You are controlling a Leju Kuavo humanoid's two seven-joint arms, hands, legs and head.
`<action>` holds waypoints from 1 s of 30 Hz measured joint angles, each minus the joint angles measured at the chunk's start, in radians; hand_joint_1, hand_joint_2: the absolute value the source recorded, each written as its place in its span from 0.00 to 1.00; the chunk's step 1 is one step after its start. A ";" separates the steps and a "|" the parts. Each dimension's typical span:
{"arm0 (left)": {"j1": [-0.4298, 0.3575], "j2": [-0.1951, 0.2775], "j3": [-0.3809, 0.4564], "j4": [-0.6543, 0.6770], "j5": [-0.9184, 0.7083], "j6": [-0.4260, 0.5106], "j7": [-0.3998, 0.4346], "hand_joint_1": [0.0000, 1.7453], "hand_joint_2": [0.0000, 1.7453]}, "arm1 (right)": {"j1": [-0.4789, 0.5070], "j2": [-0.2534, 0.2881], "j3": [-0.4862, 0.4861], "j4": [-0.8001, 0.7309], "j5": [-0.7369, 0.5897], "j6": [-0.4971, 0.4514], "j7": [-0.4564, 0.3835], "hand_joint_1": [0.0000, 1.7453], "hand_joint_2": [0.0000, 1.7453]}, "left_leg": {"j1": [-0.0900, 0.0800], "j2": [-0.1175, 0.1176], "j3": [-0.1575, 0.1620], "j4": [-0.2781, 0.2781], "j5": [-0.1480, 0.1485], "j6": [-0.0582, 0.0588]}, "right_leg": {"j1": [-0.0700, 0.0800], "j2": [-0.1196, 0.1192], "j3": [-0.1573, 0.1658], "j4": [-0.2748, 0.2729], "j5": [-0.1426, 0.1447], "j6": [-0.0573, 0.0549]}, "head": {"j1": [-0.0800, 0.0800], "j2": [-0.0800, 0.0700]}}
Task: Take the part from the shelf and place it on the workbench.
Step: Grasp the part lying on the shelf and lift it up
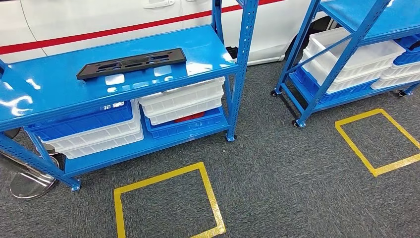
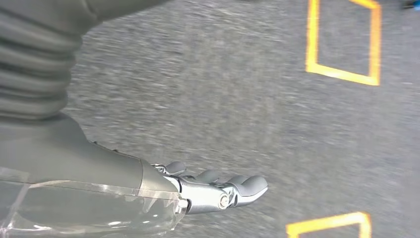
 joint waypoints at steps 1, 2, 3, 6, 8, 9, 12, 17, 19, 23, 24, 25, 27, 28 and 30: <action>-0.001 -0.001 0.003 0.000 -0.002 0.000 -0.002 0.00 0.00 | 0.001 0.003 0.007 -0.031 0.000 -0.008 -0.001 0.00 1.00 | 0.000 0.000 0.000 0.000 0.000 0.000 | 0.000 0.000 0.000 0.000 0.000 0.000 | 0.000 0.000; -0.002 -0.002 0.007 0.000 -0.003 0.001 -0.005 0.00 0.00 | 0.001 0.006 0.018 -0.062 0.001 -0.017 -0.003 0.00 1.00 | 0.000 0.000 0.000 0.000 0.000 0.000 | 0.000 0.000 0.000 0.000 0.000 0.000 | 0.000 0.000; -0.003 -0.002 0.010 0.000 -0.003 0.001 -0.007 0.00 0.00 | 0.002 0.010 0.032 -0.096 0.002 -0.027 -0.005 0.00 1.00 | 0.000 0.000 0.000 0.000 0.000 0.000 | 0.000 0.000 0.000 0.000 0.000 0.000 | 0.000 0.000; -0.005 -0.003 0.014 0.000 -0.004 0.001 -0.009 0.00 0.00 | 0.003 0.020 0.079 -0.180 0.011 -0.063 -0.010 0.00 1.00 | 0.000 0.000 0.000 0.000 0.000 0.000 | 0.000 0.000 0.000 0.000 0.000 0.000 | 0.000 0.000; -0.005 -0.003 0.014 0.000 -0.004 0.001 -0.008 0.00 0.00 | 0.007 0.027 0.114 -0.224 0.018 -0.090 -0.010 0.00 1.00 | 0.000 -0.001 0.000 0.000 0.000 0.001 | 0.000 -0.001 0.000 0.000 0.000 0.000 | 0.000 0.000; -0.005 -0.003 0.014 0.000 -0.004 0.001 -0.007 0.00 0.00 | 0.010 0.031 0.138 -0.252 0.021 -0.106 -0.010 0.00 1.00 | 0.000 -0.001 0.000 0.000 0.001 0.001 | 0.000 -0.001 0.000 0.000 0.000 0.000 | 0.000 0.000; -0.005 -0.003 0.015 0.000 -0.004 0.003 -0.006 0.00 0.00 | 0.019 0.044 0.219 -0.337 0.030 -0.151 -0.011 0.00 1.00 | 0.000 -0.002 0.000 0.000 0.001 0.001 | 0.000 -0.001 0.000 0.000 0.000 0.000 | 0.000 0.000; -0.006 -0.003 0.019 0.000 -0.004 0.008 0.000 0.00 0.00 | 0.035 0.065 0.352 -0.464 0.063 -0.219 -0.012 0.00 1.00 | 0.000 -0.002 0.000 0.000 0.001 0.001 | 0.000 -0.001 0.001 0.000 0.000 0.000 | 0.000 0.000; -0.006 -0.003 0.021 0.000 -0.004 0.010 0.002 0.00 0.00 | 0.040 0.070 0.409 -0.509 0.087 -0.242 -0.011 0.00 1.00 | 0.000 -0.002 0.000 0.000 0.001 0.001 | 0.000 -0.001 0.000 0.000 0.000 0.000 | 0.000 0.000; -0.006 -0.004 0.022 0.000 -0.004 0.012 0.006 0.00 0.00 | 0.049 0.075 0.528 -0.585 0.146 -0.276 0.002 0.00 1.00 | 0.000 -0.002 0.000 0.000 0.001 0.001 | 0.000 -0.002 0.001 0.000 0.000 0.000 | 0.000 0.000; -0.006 -0.004 0.022 0.000 -0.004 0.012 0.006 0.00 0.00 | 0.052 0.075 0.560 -0.601 0.165 -0.284 0.007 0.00 1.00 | 0.000 -0.002 0.000 0.000 0.001 0.001 | 0.000 -0.002 0.001 0.000 0.000 0.000 | 0.000 0.000; -0.006 -0.004 0.022 0.000 -0.004 0.013 0.006 0.00 0.00 | 0.054 0.076 0.589 -0.615 0.183 -0.291 0.011 0.00 1.00 | 0.000 -0.002 0.000 0.000 0.001 0.001 | 0.000 -0.002 0.000 0.000 0.000 0.000 | 0.000 0.000; -0.006 -0.005 0.022 0.000 -0.004 0.014 0.007 0.00 0.00 | 0.058 0.076 0.644 -0.639 0.220 -0.303 0.020 0.00 1.00 | 0.000 -0.002 0.000 0.000 0.001 0.001 | 0.000 -0.002 0.000 0.000 0.000 0.000 | 0.000 0.000; -0.006 -0.005 0.022 0.000 -0.005 0.014 0.008 0.00 0.00 | 0.060 0.076 0.670 -0.650 0.239 -0.309 0.025 0.00 1.00 | 0.000 -0.002 0.000 0.000 0.001 0.001 | 0.000 -0.002 0.000 0.000 0.000 0.000 | 0.000 0.000; -0.006 -0.005 0.022 0.001 -0.006 0.015 0.010 0.00 0.00 | 0.067 0.077 0.726 -0.673 0.282 -0.320 0.036 0.00 1.00 | 0.000 -0.002 -0.001 0.000 0.001 0.001 | 0.000 -0.002 0.000 0.000 0.000 0.000 | 0.000 0.000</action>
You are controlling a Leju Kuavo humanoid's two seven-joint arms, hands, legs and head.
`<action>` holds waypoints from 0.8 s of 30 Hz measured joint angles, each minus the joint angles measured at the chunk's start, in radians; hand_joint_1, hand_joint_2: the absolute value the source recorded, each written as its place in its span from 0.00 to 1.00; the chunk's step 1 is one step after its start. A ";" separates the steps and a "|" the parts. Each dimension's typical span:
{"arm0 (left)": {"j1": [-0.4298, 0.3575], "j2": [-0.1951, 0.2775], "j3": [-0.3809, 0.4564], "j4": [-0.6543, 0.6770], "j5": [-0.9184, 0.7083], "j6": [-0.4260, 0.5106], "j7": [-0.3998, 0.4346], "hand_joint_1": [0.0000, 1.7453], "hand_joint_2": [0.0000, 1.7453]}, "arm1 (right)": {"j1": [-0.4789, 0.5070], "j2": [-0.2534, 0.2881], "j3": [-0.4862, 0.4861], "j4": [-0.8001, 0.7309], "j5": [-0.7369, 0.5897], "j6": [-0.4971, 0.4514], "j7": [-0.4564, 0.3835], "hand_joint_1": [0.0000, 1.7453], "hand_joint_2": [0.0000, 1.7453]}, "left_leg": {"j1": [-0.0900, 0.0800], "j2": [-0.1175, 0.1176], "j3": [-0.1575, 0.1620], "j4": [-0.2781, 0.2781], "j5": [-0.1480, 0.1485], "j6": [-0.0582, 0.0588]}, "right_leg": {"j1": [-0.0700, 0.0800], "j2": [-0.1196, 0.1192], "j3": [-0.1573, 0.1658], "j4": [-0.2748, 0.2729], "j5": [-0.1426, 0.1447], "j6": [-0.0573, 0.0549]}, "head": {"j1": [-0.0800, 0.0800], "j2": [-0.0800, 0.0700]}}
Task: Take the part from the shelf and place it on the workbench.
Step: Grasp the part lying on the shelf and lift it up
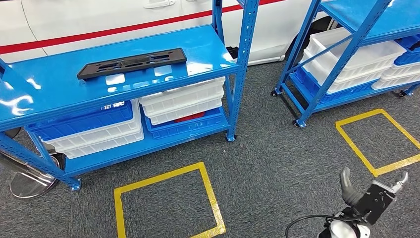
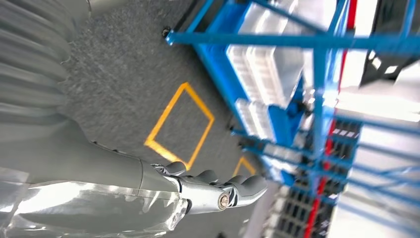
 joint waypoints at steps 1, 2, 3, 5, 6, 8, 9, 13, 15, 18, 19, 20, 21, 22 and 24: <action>0.000 0.000 0.000 0.000 -0.001 0.001 0.001 0.00 0.00 | 0.003 0.000 0.030 -0.011 0.026 -0.006 0.007 0.00 1.00 | 0.000 0.000 0.000 0.000 0.000 0.000 | 0.000 0.000 0.000 0.000 0.000 0.000 | 0.000 0.000; 0.000 0.000 0.000 0.001 -0.003 0.001 0.003 0.00 0.00 | 0.006 0.000 0.061 -0.022 0.053 -0.013 0.014 0.00 1.00 | 0.000 0.000 0.000 0.000 0.000 0.000 | 0.000 0.000 0.000 0.000 0.000 0.000 | 0.000 0.000; -0.001 -0.001 0.000 0.001 -0.006 0.002 0.004 0.00 0.00 | 0.009 0.000 0.091 -0.032 0.081 -0.018 0.021 0.00 1.00 | 0.000 0.000 0.000 0.000 0.000 0.000 | 0.000 0.000 0.000 0.000 0.000 0.000 | 0.000 0.000; -0.001 -0.001 0.000 0.001 -0.010 0.003 0.005 0.00 0.00 | 0.012 0.000 0.141 -0.049 0.132 -0.029 0.035 0.00 1.00 | 0.000 0.000 0.000 0.000 0.000 0.000 | 0.000 0.000 0.000 0.000 0.000 0.000 | 0.000 0.000; -0.001 -0.001 0.000 0.001 -0.011 0.003 0.006 0.00 0.00 | 0.014 0.000 0.161 -0.056 0.155 -0.034 0.040 0.00 1.00 | 0.000 0.000 0.000 0.000 0.000 0.000 | 0.000 0.000 0.000 0.000 0.000 0.000 | 0.000 0.000; -0.001 -0.001 0.000 0.002 -0.012 0.004 0.010 0.00 0.00 | 0.019 0.000 0.198 -0.070 0.210 -0.043 0.053 0.00 1.00 | 0.000 0.000 0.000 0.000 0.000 0.000 | 0.000 0.000 0.000 0.000 0.000 0.000 | 0.000 0.000; -0.001 -0.001 0.000 0.003 -0.013 0.005 0.012 0.00 0.00 | 0.023 0.000 0.217 -0.077 0.242 -0.046 0.062 0.00 1.00 | 0.000 0.000 0.000 0.000 0.000 0.000 | 0.000 0.000 0.000 0.000 0.000 0.000 | 0.000 0.000; -0.001 -0.002 0.000 0.004 -0.011 0.005 0.016 0.00 0.00 | 0.026 0.001 0.307 -0.093 0.358 -0.053 0.097 0.00 1.00 | 0.000 0.000 0.000 0.000 0.000 0.000 | 0.000 0.000 -0.001 0.000 0.000 0.000 | 0.000 0.000; -0.001 -0.002 0.001 0.005 -0.009 0.004 0.016 0.00 0.00 | 0.024 0.002 0.345 -0.095 0.384 -0.056 0.110 0.00 1.00 | 0.000 0.000 -0.001 0.000 0.000 0.000 | 0.000 0.000 -0.001 0.000 0.000 0.000 | 0.000 0.000; -0.001 -0.002 0.004 0.006 -0.013 -0.005 0.020 0.00 0.00 | 0.019 0.002 0.397 -0.091 0.437 -0.072 0.136 0.00 1.00 | 0.000 -0.001 -0.001 0.000 0.000 0.000 | 0.000 0.000 -0.001 0.000 0.000 0.000 | 0.000 0.000; -0.001 -0.002 0.004 0.006 -0.019 -0.008 0.025 0.00 0.00 | 0.018 0.002 0.416 -0.089 0.457 -0.083 0.146 0.00 1.00 | 0.000 0.000 -0.001 0.000 0.000 0.000 | 0.000 0.000 -0.001 0.000 0.000 0.000 | 0.000 0.000; -0.001 -0.002 0.004 0.006 -0.028 -0.010 0.030 0.00 0.00 | 0.019 0.001 0.435 -0.088 0.477 -0.095 0.156 0.00 1.00 | 0.000 0.000 -0.001 0.000 0.000 0.000 | 0.000 0.000 -0.001 0.000 0.000 0.000 | 0.000 0.000; -0.001 -0.002 0.003 0.006 -0.037 -0.011 0.035 0.00 0.00 | 0.021 0.002 0.453 -0.088 0.494 -0.105 0.164 0.00 1.00 | 0.000 -0.001 -0.001 0.000 0.000 0.000 | 0.000 0.000 -0.001 0.000 0.000 0.000 | 0.000 0.000; 0.000 -0.002 0.002 0.006 -0.044 -0.013 0.036 0.00 0.00 | 0.025 0.002 0.469 -0.089 0.509 -0.111 0.173 0.00 1.00 | 0.000 -0.001 -0.001 0.000 0.000 0.000 | 0.000 0.000 -0.001 0.000 0.000 0.000 | 0.000 0.000; 0.000 -0.001 -0.003 0.006 -0.050 -0.019 0.026 0.00 0.00 | 0.038 0.001 0.493 -0.096 0.534 -0.116 0.185 0.00 1.00 | 0.000 -0.001 -0.001 0.000 0.000 0.000 | 0.000 0.000 -0.001 0.000 0.000 0.000 | 0.000 0.000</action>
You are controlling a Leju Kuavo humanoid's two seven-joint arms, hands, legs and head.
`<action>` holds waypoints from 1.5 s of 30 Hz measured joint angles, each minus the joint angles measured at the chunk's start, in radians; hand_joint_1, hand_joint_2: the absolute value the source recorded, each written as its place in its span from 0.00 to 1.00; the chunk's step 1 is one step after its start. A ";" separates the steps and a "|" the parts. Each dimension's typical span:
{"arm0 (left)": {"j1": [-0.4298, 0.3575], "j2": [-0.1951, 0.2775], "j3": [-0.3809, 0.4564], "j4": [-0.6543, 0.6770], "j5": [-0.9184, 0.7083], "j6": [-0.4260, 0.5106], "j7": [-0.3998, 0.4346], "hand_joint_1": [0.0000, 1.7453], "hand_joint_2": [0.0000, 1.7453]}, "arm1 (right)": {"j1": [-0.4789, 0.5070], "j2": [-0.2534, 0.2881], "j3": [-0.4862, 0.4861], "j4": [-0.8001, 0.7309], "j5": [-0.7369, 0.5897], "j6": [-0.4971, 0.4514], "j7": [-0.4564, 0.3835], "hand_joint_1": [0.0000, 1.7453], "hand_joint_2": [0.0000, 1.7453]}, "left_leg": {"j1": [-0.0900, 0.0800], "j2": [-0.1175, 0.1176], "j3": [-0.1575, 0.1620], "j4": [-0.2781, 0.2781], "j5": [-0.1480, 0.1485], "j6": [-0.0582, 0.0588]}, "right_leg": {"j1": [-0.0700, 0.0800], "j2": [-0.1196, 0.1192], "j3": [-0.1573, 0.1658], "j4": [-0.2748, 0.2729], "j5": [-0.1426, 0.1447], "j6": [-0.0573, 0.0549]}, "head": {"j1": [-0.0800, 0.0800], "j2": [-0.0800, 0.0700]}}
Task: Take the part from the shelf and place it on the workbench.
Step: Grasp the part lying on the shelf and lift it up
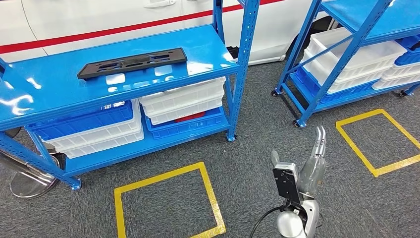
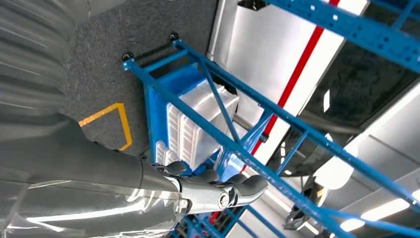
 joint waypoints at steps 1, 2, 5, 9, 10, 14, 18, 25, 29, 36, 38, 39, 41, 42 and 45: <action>0.000 0.000 -0.002 0.000 -0.001 -0.004 -0.011 0.00 0.00 | 0.007 -0.001 0.009 -0.004 0.009 0.001 0.004 0.00 1.00 | 0.000 0.000 0.000 0.000 0.000 0.000 | 0.000 0.000 0.000 0.000 0.000 0.000 | 0.000 0.000; 0.000 0.000 -0.003 0.000 -0.001 -0.008 -0.022 0.00 0.00 | 0.015 -0.002 0.018 -0.007 0.017 0.002 0.007 0.00 1.00 | 0.000 0.000 0.000 0.000 0.000 0.000 | 0.000 0.000 0.000 0.000 0.000 0.000 | 0.000 0.000; -0.001 0.001 -0.006 0.000 -0.002 -0.017 -0.047 0.00 0.00 | 0.032 -0.011 0.038 -0.011 0.035 0.004 0.015 0.00 1.00 | 0.000 0.000 0.000 0.000 0.000 0.000 | 0.000 0.000 0.000 0.000 0.000 0.000 | 0.000 0.000; -0.001 0.001 -0.008 0.000 -0.010 -0.013 -0.029 0.00 0.00 | 0.042 -0.025 0.052 -0.010 0.071 0.008 0.028 0.00 1.00 | 0.000 0.000 0.000 0.000 0.000 0.000 | 0.000 0.000 0.000 0.000 0.000 0.000 | 0.000 0.000; -0.001 0.001 -0.008 0.000 -0.013 -0.010 -0.022 0.00 0.00 | 0.043 -0.028 0.055 -0.009 0.080 0.010 0.031 0.00 1.00 | 0.000 0.000 0.000 0.000 0.000 0.000 | 0.000 0.000 0.000 0.000 0.000 0.000 | 0.000 0.000; -0.001 0.001 -0.008 0.000 -0.015 -0.005 -0.010 0.00 0.00 | 0.043 -0.040 0.066 -0.002 0.100 0.014 0.037 0.00 1.00 | 0.000 0.000 0.000 0.000 0.000 0.000 | 0.000 0.000 0.000 0.000 0.000 0.000 | 0.000 0.000; -0.001 0.001 -0.008 0.000 -0.015 -0.002 0.001 0.00 0.00 | 0.043 -0.046 0.072 0.007 0.111 0.023 0.044 0.00 0.25 | 0.000 0.000 0.000 0.000 0.000 0.000 | 0.000 0.000 0.000 0.000 0.000 0.000 | 0.000 0.000; -0.001 0.001 -0.008 0.000 -0.008 0.000 -0.010 0.00 0.00 | 0.040 -0.048 0.078 0.026 0.074 0.046 0.045 0.00 0.00 | 0.000 0.000 0.000 0.000 0.000 0.000 | 0.000 0.000 0.000 0.000 0.000 0.000 | 0.000 0.000; 0.000 0.001 -0.008 0.000 -0.008 0.001 0.000 0.00 0.00 | 0.040 -0.048 0.081 0.037 0.072 0.049 0.045 0.00 0.00 | 0.000 0.000 0.000 0.000 0.000 0.000 | 0.000 0.000 0.000 0.000 0.000 0.000 | 0.000 0.000; 0.000 0.001 -0.008 0.000 -0.011 0.008 -0.002 0.00 0.00 | 0.049 -0.049 0.081 0.040 0.072 0.047 0.044 0.00 0.00 | 0.000 0.000 0.000 0.000 0.000 0.000 | 0.000 0.000 0.000 0.000 0.000 0.000 | 0.000 0.000; 0.000 0.001 -0.008 0.000 -0.011 0.007 -0.011 0.00 0.00 | 0.055 -0.050 0.081 0.039 0.072 0.045 0.042 0.00 0.00 | 0.000 0.000 0.000 0.000 0.000 0.000 | 0.000 0.000 0.000 0.000 0.000 0.000 | 0.000 0.000; 0.000 0.001 -0.008 0.000 -0.011 0.006 -0.013 0.00 0.00 | 0.059 -0.050 0.081 0.039 0.071 0.044 0.041 0.00 0.00 | 0.000 0.000 0.000 0.000 0.000 0.000 | 0.000 0.000 -0.001 0.000 0.000 0.000 | 0.000 0.000; 0.000 0.001 -0.008 0.000 -0.012 0.006 -0.013 0.00 0.00 | 0.068 -0.052 0.081 0.037 0.071 0.042 0.038 0.00 0.00 | 0.000 0.000 0.000 0.000 0.000 0.000 | 0.000 0.000 -0.001 0.000 0.000 0.000 | 0.000 0.000; 0.000 0.001 -0.008 0.000 -0.012 0.006 -0.012 0.00 0.00 | 0.073 -0.053 0.081 0.035 0.071 0.041 0.036 0.00 0.00 | 0.000 0.000 0.000 0.000 0.000 0.000 | 0.000 0.000 -0.001 0.000 0.000 0.000 | 0.000 0.000; 0.000 0.001 -0.008 0.000 -0.014 0.007 -0.006 0.00 0.00 | 0.083 -0.053 0.080 0.032 0.069 0.040 0.033 0.00 0.00 | 0.000 0.000 0.000 0.000 0.000 0.000 | 0.000 0.000 -0.001 0.000 0.000 0.000 | 0.000 0.000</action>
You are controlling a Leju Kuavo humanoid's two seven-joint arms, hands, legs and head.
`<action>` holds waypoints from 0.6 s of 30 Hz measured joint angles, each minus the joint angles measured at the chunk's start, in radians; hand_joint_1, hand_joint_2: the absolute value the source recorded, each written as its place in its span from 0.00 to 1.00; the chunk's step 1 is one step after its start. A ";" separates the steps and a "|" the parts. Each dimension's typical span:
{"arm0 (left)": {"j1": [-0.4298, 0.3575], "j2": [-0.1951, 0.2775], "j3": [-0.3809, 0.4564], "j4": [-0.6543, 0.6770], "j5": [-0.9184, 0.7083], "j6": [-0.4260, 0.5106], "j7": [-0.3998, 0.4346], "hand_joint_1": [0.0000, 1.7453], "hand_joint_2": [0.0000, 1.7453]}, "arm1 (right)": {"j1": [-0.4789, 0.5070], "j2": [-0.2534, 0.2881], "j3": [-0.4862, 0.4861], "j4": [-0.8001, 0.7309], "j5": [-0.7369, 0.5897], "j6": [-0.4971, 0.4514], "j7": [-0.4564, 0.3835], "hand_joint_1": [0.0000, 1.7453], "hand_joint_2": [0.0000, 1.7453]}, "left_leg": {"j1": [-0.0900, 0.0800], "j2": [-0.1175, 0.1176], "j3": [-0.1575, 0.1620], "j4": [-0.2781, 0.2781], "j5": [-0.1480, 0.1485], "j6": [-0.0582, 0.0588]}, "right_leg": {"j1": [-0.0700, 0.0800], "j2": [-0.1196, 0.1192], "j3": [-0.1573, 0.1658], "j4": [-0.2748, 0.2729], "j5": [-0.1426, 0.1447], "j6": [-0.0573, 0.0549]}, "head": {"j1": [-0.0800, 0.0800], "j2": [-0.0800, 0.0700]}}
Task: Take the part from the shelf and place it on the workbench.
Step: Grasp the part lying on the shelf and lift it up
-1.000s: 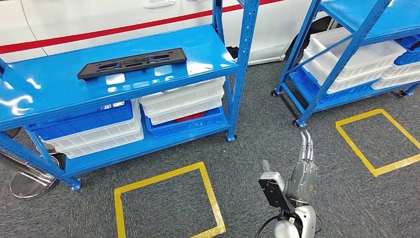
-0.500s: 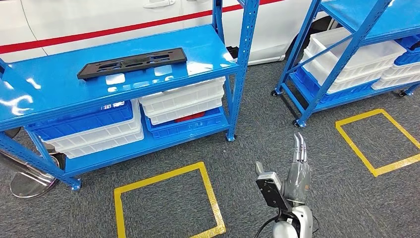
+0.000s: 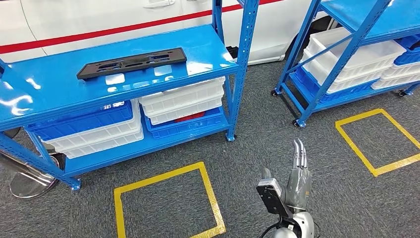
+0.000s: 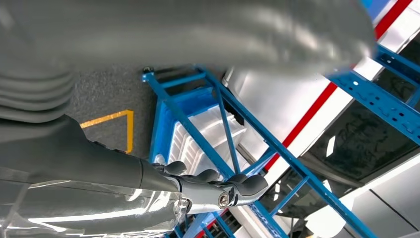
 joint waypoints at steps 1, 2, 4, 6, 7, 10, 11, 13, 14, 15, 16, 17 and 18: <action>0.000 0.000 0.000 0.000 -0.001 0.000 0.001 0.00 0.00 | 0.002 0.000 0.000 -0.001 0.000 -0.001 0.000 0.00 0.00 | 0.000 0.000 0.000 0.000 0.000 0.000 | 0.000 0.000 0.000 0.000 0.000 0.000 | 0.000 0.000; 0.000 0.000 0.000 0.000 -0.002 0.000 0.001 0.00 0.00 | 0.005 0.000 -0.001 -0.002 -0.001 -0.002 -0.001 0.00 0.00 | 0.000 0.000 0.000 0.000 0.000 0.000 | 0.000 0.000 0.000 0.000 0.000 0.000 | 0.000 0.000; 0.000 0.000 0.000 0.000 -0.004 -0.001 0.001 0.00 0.00 | 0.009 -0.001 -0.003 -0.004 -0.003 -0.005 -0.002 0.00 0.00 | 0.000 0.000 0.000 0.000 0.000 0.000 | 0.000 0.000 0.000 0.000 0.000 0.000 | 0.000 0.000; 0.000 0.000 0.000 0.000 -0.005 -0.002 0.001 0.00 0.00 | 0.013 -0.003 -0.003 -0.006 -0.004 -0.009 -0.003 0.00 0.00 | 0.000 0.000 0.000 0.000 0.000 0.000 | 0.000 0.000 0.000 0.000 0.000 0.000 | 0.000 0.000; 0.000 0.000 0.000 0.000 -0.005 -0.002 0.001 0.00 0.00 | 0.015 -0.004 -0.004 -0.006 -0.005 -0.010 -0.003 0.00 0.00 | 0.000 0.000 0.000 0.000 0.000 0.000 | 0.000 0.000 0.000 0.000 0.000 0.000 | 0.000 0.000; 0.000 0.000 0.000 0.000 -0.005 -0.002 0.001 0.00 0.00 | 0.018 -0.006 -0.004 -0.007 -0.005 -0.012 -0.003 0.00 0.00 | 0.000 0.000 0.000 0.000 0.000 0.000 | 0.000 0.000 0.000 0.000 0.000 0.000 | 0.000 0.000; 0.000 0.000 0.000 0.000 -0.005 -0.002 0.001 0.00 0.00 | 0.019 -0.006 -0.004 -0.007 -0.005 -0.012 -0.003 0.00 0.00 | 0.000 0.000 0.000 0.000 0.000 0.000 | 0.000 0.000 0.000 0.000 0.000 0.000 | 0.000 0.000; 0.000 0.000 0.000 0.000 -0.005 -0.002 0.001 0.00 0.00 | 0.020 -0.007 -0.004 -0.007 -0.005 -0.012 -0.003 0.00 0.00 | 0.000 0.000 0.000 0.000 0.000 0.000 | 0.000 0.000 0.000 0.000 0.000 0.000 | 0.000 0.000; 0.000 0.000 0.000 0.000 -0.005 -0.002 0.001 0.00 0.00 | 0.020 -0.008 -0.004 -0.007 -0.005 -0.012 -0.003 0.00 0.00 | 0.000 0.000 0.000 0.000 0.000 0.000 | 0.000 0.000 0.000 0.000 0.000 0.000 | 0.000 0.000; 0.000 0.000 0.000 0.000 -0.005 -0.002 0.001 0.00 0.00 | 0.020 -0.008 -0.004 -0.007 -0.005 -0.012 -0.003 0.00 0.00 | 0.000 0.000 0.000 0.000 0.000 0.000 | 0.000 0.000 0.000 0.000 0.000 0.000 | 0.000 0.000; 0.000 0.000 0.000 0.000 -0.005 -0.002 0.001 0.00 0.00 | 0.021 -0.008 -0.004 -0.007 -0.005 -0.012 -0.003 0.00 0.00 | 0.000 0.000 0.000 0.000 0.000 0.000 | 0.000 0.000 0.000 0.000 0.000 0.000 | 0.000 0.000; 0.000 0.000 0.000 0.000 -0.005 -0.002 0.001 0.00 0.00 | 0.021 -0.008 -0.004 -0.007 -0.005 -0.012 -0.003 0.00 0.00 | 0.000 0.000 0.000 0.000 0.000 0.000 | 0.000 0.000 0.000 0.000 0.000 0.000 | 0.000 0.000; 0.000 0.000 0.000 0.000 -0.005 -0.002 0.001 0.00 0.00 | 0.021 -0.008 -0.004 -0.007 -0.005 -0.012 -0.003 0.00 0.00 | 0.000 0.000 0.000 0.000 0.000 0.000 | 0.000 0.000 0.000 0.000 0.000 0.000 | 0.000 0.000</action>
